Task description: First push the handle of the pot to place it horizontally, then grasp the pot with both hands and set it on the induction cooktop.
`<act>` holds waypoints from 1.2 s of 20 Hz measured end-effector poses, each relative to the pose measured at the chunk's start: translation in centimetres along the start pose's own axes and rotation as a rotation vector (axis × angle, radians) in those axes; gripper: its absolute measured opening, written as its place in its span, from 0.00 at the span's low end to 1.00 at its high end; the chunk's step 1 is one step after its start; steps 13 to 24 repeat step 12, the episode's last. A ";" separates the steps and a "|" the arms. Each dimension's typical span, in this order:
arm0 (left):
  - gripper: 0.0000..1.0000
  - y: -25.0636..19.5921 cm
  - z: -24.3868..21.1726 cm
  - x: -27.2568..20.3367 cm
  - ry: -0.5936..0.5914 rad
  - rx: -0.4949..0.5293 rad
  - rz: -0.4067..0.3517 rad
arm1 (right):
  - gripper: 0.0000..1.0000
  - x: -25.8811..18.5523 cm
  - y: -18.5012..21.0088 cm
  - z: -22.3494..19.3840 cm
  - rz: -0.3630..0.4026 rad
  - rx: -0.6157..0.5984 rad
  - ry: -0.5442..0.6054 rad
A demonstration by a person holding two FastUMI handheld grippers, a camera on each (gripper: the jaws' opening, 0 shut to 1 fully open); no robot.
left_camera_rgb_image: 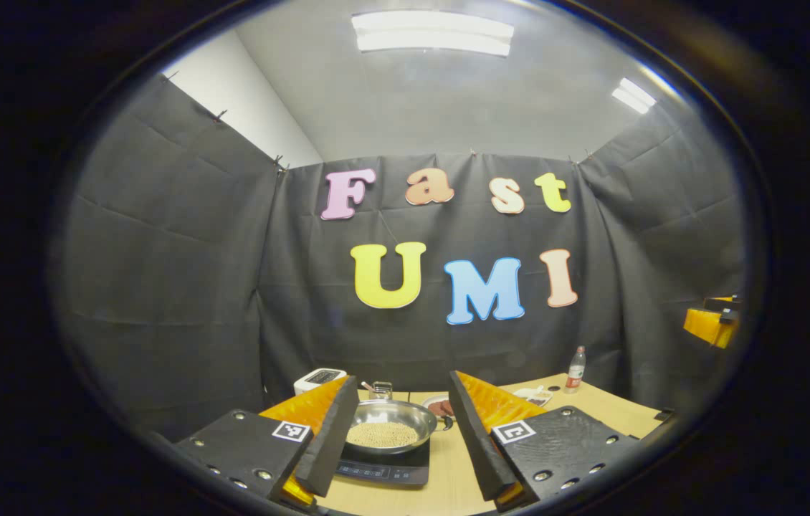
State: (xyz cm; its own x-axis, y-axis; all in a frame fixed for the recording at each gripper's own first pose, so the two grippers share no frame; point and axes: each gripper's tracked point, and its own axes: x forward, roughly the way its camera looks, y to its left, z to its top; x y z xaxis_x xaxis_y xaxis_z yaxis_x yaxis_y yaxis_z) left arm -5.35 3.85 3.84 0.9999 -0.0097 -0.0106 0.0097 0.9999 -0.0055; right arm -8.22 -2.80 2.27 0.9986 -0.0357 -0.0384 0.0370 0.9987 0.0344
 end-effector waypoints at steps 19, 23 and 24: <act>0.74 0.6 0.2 -1.2 -0.003 0.005 0.005 | 0.96 -1.3 0.6 0.0 -0.003 -0.040 -0.004; 0.74 0.6 0.2 -1.2 -0.003 0.005 0.005 | 0.96 -1.3 0.6 0.0 -0.003 -0.040 -0.004; 0.74 0.6 0.2 -1.2 -0.003 0.005 0.005 | 0.96 -1.3 0.6 0.0 -0.003 -0.040 -0.004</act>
